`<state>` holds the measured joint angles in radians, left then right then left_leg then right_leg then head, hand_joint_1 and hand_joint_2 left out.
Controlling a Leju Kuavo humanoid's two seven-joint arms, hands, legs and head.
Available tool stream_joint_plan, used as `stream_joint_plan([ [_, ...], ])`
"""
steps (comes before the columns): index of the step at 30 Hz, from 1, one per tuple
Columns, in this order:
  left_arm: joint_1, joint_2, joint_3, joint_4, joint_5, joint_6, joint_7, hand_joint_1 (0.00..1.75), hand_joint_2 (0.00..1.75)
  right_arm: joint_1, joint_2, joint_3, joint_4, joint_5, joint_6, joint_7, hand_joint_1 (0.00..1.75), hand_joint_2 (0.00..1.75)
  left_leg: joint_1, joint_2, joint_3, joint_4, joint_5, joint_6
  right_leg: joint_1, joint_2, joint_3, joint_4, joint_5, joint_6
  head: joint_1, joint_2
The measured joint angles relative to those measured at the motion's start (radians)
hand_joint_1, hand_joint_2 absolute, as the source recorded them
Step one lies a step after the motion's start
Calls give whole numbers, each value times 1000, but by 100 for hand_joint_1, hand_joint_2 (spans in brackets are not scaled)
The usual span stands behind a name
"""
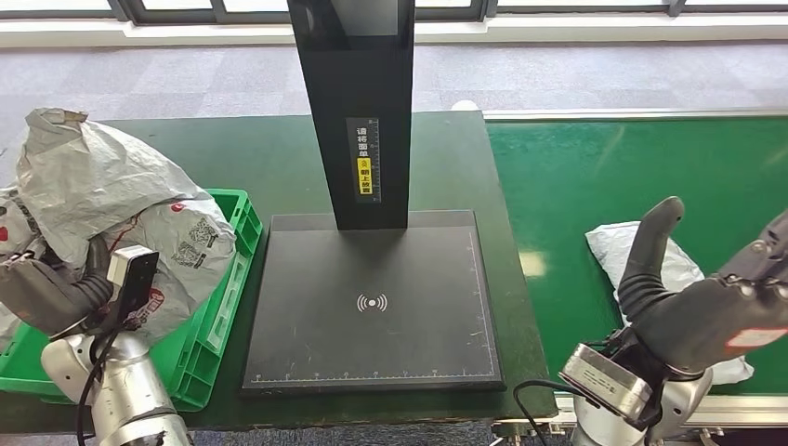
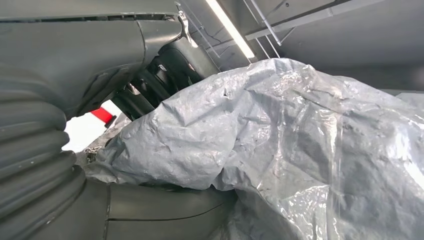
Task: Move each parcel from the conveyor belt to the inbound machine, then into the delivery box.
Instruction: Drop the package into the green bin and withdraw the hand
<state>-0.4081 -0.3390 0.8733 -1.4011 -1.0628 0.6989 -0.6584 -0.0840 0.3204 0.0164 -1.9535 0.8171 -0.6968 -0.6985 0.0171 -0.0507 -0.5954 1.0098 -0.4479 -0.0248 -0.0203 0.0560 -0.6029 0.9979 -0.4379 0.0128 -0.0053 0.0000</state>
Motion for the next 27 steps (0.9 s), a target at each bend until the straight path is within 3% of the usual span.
stream_joint_plan([
  [2,-1,0,3,5,-4,0,3,0,175,0,0,0,0,1,0,0,0,175,0,0,0,0,0,0,0,0,0,0,0,0,0,0],
  [6,-9,-1,26,30,-62,0,55,0,175,1,0,0,0,6,0,4,0,175,0,0,0,0,0,0,0,0,0,0,0,0,0,0],
  [10,-26,-3,65,53,-44,0,9,0,0,1,0,0,9,7,0,3,0,175,-1,0,2,0,0,0,-1,0,2,0,0,0,0,0],
  [19,-41,-3,110,56,62,0,-18,0,0,1,0,0,28,7,0,0,0,175,-1,-1,4,-2,0,-1,-1,-1,4,1,0,0,0,0],
  [27,27,-4,74,-25,204,0,-19,0,0,3,0,0,46,10,0,0,0,175,-1,0,5,-2,0,-1,-1,0,3,1,-1,-1,0,0],
])
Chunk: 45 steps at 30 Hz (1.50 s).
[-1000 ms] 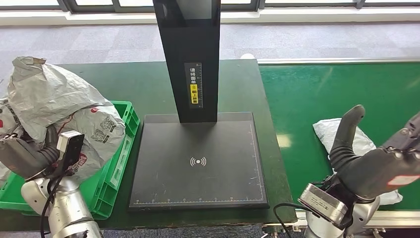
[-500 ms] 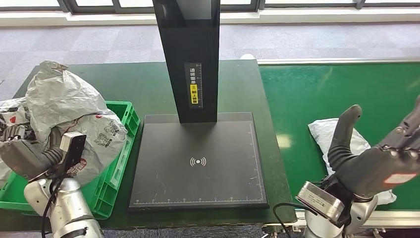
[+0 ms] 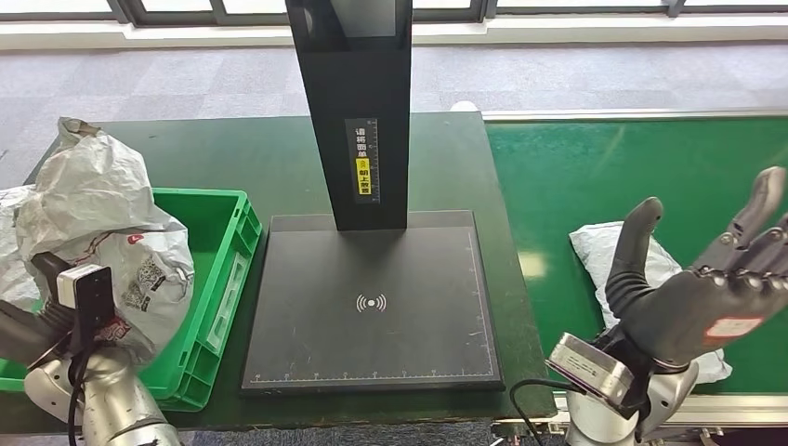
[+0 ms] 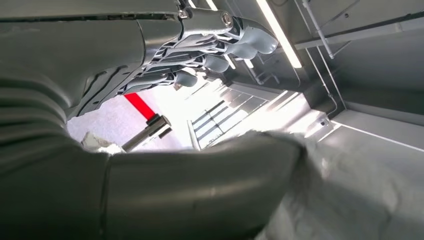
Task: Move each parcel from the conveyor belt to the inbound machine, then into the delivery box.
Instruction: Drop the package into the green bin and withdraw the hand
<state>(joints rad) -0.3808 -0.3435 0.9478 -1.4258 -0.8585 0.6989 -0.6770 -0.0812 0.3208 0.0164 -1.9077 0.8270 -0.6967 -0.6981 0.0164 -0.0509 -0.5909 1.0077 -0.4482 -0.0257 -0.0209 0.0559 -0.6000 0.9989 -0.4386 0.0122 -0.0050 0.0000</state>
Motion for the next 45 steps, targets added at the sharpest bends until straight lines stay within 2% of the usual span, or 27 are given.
stream_joint_plan([
  [13,67,-2,-57,-71,62,0,0,0,0,5,0,0,12,0,0,0,0,175,0,0,-1,0,0,0,0,-1,-1,0,0,0,0,0],
  [17,78,-2,-93,-101,42,0,0,0,175,11,0,-4,12,-1,0,0,0,175,0,0,-1,0,0,0,0,-1,-1,0,0,0,0,0],
  [31,71,-3,-110,-83,-90,0,0,0,175,13,0,-16,19,5,0,0,0,175,0,0,-1,0,0,0,0,0,-1,0,0,0,0,0],
  [45,62,-3,-110,-51,-97,0,0,0,175,13,0,-17,23,6,0,0,0,175,0,0,-1,0,0,0,0,0,-1,0,0,0,0,0],
])
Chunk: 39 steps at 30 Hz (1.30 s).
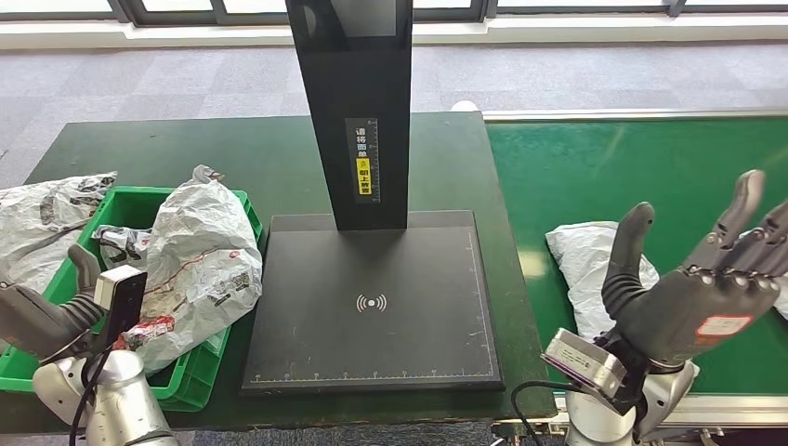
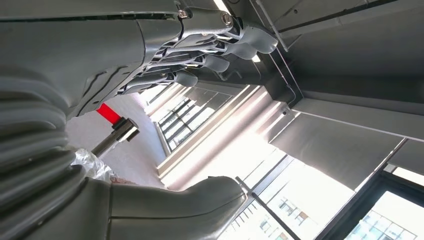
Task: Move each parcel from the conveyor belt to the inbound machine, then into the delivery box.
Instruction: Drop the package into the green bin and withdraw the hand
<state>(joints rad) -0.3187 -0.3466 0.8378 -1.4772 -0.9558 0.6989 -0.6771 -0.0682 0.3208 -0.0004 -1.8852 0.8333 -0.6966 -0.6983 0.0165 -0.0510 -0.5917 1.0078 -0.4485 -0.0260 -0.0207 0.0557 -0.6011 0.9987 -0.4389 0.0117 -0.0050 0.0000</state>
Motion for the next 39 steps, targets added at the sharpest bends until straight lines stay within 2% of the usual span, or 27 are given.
stream_joint_plan([
  [6,0,0,0,4,6,0,0,0,175,0,0,0,2,3,0,0,0,175,0,0,0,0,0,0,0,0,0,0,0,0,0,0],
  [10,10,-1,-23,8,169,0,0,0,175,0,0,-6,27,25,0,4,0,175,0,0,0,0,0,0,0,0,0,0,0,0,0,0],
  [12,29,-1,-84,15,341,0,0,0,175,-2,0,-23,74,77,0,21,0,175,0,0,0,0,0,0,0,0,0,0,0,0,0,0],
  [15,55,7,-230,25,571,-8,0,0,175,-11,0,-65,170,156,2,42,0,175,0,-4,-2,0,1,1,0,-4,1,0,0,0,0,0],
  [17,68,16,-325,29,678,-55,0,0,175,-29,1,-98,235,196,3,58,0,175,0,-5,-3,0,1,1,0,-6,1,0,0,0,0,0],
  [22,96,31,-507,16,836,-282,0,0,175,-138,7,-281,456,339,3,82,0,175,0,-5,-3,1,2,2,-1,-6,1,-1,1,1,0,0],
  [27,117,40,-597,-12,889,-415,0,0,175,-241,9,-513,664,431,3,81,0,175,0,-6,-4,2,2,2,0,-6,1,-1,1,2,1,0],
  [32,118,41,-627,-32,902,-463,0,0,175,-301,-3,-652,831,426,2,97,0,175,0,-6,-4,2,2,2,0,-6,0,0,1,1,1,0],
  [39,119,41,-639,-44,906,-484,0,0,175,-338,-28,-733,964,424,1,119,0,175,0,-6,-5,1,2,2,0,-6,0,0,1,1,1,0],
])
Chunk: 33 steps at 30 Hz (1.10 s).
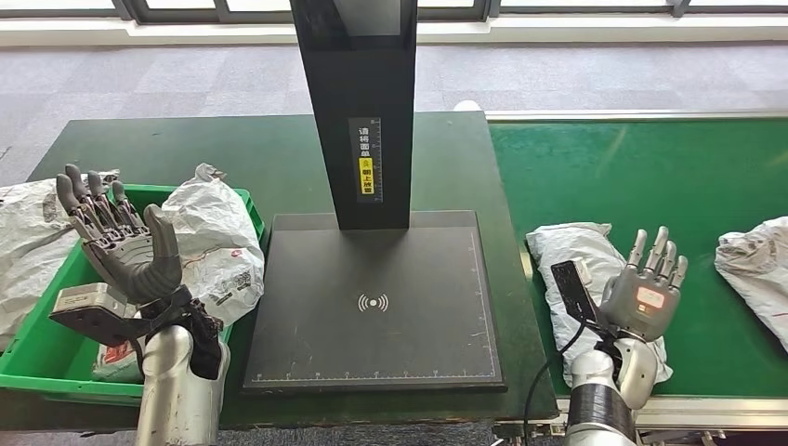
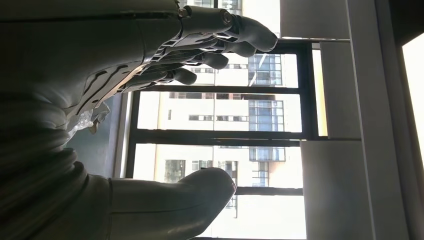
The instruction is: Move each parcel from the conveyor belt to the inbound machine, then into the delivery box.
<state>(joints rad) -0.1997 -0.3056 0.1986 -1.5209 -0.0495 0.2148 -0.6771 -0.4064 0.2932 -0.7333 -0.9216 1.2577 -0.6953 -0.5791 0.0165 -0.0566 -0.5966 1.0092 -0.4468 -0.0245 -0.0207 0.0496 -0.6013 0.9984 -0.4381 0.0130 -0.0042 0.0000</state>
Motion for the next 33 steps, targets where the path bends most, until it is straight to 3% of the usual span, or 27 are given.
stream_joint_plan([
  [4,6,0,-2,-2,7,-5,0,0,175,-18,-15,-19,60,-17,0,33,0,175,0,0,0,0,0,0,0,0,0,0,0,0,0,0],
  [10,27,4,-8,-4,8,-19,0,0,175,-59,-83,-31,238,-80,9,115,0,175,0,-2,0,0,0,0,0,-1,0,0,0,0,0,0],
  [13,27,5,-8,0,2,-29,0,0,175,-72,-117,-31,312,-151,103,137,0,175,0,0,0,0,0,0,0,0,0,0,0,0,0,0],
  [19,25,7,-8,12,-17,-48,0,0,175,-87,-181,-49,439,-328,383,72,0,175,0,-1,0,0,0,0,0,0,0,0,0,0,0,0],
  [29,23,8,-8,30,-30,-53,0,0,175,-98,-226,-54,516,-336,454,127,0,175,0,-1,0,0,0,0,0,0,0,0,0,0,0,0],
  [33,23,8,-8,38,-31,-53,0,0,175,-111,-231,-54,533,-275,448,213,0,175,0,0,2,0,0,0,0,0,2,-1,0,0,0,0],
])
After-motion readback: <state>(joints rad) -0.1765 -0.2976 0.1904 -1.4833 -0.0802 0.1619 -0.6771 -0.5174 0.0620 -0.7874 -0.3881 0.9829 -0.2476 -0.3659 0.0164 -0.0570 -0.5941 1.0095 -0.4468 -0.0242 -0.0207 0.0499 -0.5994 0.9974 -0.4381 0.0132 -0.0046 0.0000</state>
